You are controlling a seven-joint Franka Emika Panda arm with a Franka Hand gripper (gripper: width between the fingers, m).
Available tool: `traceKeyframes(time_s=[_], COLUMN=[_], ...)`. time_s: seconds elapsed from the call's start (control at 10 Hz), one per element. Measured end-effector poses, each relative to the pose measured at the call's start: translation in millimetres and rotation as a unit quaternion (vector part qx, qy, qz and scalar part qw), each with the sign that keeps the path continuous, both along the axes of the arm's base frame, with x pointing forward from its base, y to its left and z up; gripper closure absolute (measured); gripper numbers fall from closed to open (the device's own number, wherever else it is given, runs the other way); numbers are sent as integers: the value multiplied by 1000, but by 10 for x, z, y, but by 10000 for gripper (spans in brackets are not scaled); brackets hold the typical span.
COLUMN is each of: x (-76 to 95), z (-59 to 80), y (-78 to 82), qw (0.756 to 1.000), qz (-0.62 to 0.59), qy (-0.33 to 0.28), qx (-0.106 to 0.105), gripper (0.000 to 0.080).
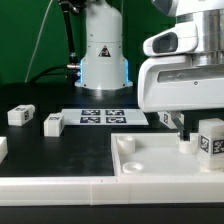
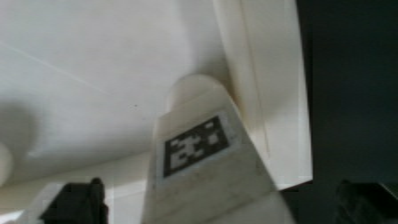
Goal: Assemble one leg
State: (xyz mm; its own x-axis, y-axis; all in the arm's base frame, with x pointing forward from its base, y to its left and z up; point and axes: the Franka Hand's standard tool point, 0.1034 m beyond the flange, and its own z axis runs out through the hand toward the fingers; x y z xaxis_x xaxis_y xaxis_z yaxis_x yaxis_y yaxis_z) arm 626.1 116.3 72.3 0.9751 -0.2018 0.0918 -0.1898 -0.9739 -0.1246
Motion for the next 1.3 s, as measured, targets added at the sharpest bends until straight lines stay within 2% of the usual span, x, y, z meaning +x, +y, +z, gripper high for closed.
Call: traceKeyframes(time_s=[0.2, 0.4, 0.6, 0.8, 1.2, 1.3], x=[5, 8, 9, 9, 8, 0], z=[-3, 9, 5, 4, 4, 2], y=[-15, 59, 42, 44, 43, 30], qw=[996, 990, 990, 990, 992, 999], qz=[86, 137, 133, 133, 117, 46], qy=[-10, -20, -20, -20, -18, -18], qx=[-19, -41, -40, -40, -38, -22], gripper=[150, 150, 176, 514, 511, 511])
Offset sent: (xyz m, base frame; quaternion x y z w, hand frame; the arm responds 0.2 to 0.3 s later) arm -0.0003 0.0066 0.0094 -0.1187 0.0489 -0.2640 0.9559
